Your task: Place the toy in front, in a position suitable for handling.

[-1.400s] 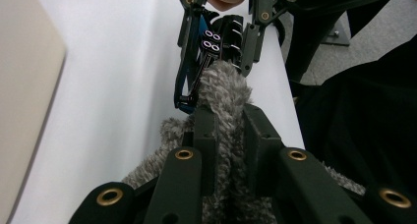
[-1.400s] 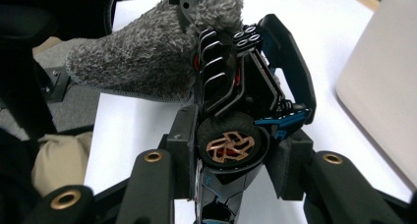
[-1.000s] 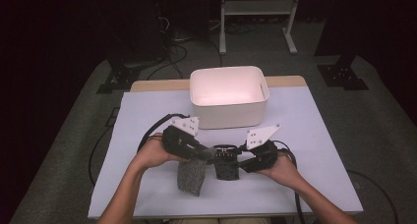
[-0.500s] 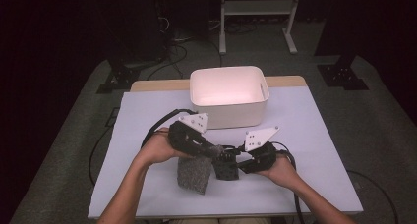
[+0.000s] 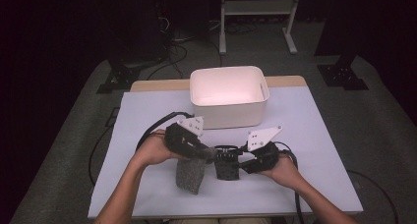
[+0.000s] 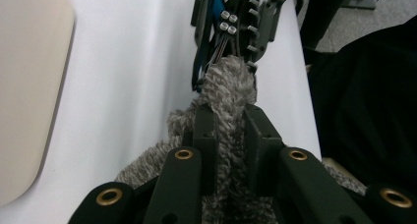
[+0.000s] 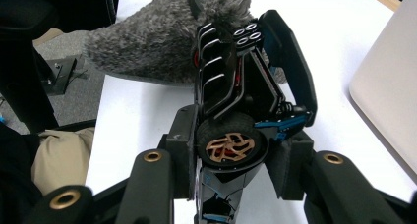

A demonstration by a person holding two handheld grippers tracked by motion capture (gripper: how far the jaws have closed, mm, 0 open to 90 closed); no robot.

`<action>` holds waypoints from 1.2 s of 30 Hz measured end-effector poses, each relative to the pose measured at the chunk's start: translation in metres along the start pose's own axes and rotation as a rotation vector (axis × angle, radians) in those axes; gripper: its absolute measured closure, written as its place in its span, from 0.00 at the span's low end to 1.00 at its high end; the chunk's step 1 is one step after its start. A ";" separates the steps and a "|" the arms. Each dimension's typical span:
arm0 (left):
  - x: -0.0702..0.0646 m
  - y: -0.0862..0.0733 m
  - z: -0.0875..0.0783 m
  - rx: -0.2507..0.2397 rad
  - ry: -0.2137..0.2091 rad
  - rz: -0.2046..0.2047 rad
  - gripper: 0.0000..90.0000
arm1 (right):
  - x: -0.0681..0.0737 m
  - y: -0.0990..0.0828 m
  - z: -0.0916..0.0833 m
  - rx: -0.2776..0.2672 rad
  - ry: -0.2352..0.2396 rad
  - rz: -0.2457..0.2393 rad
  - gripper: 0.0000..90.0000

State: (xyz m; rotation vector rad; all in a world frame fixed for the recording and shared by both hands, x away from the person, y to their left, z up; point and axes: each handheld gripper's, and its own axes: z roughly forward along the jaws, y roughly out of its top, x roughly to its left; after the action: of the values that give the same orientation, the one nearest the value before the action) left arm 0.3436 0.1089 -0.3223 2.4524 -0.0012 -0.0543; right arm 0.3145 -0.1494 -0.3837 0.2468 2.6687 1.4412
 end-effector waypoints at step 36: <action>-0.001 0.062 0.015 0.021 -0.051 0.085 0.86 | 0.001 -0.005 -0.002 -0.024 -0.012 0.014 0.66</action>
State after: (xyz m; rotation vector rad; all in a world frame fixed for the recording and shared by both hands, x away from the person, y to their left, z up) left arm 0.3429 0.0511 -0.2944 2.4683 -0.1293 -0.0794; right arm 0.3128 -0.1539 -0.3868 0.2715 2.6433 1.4703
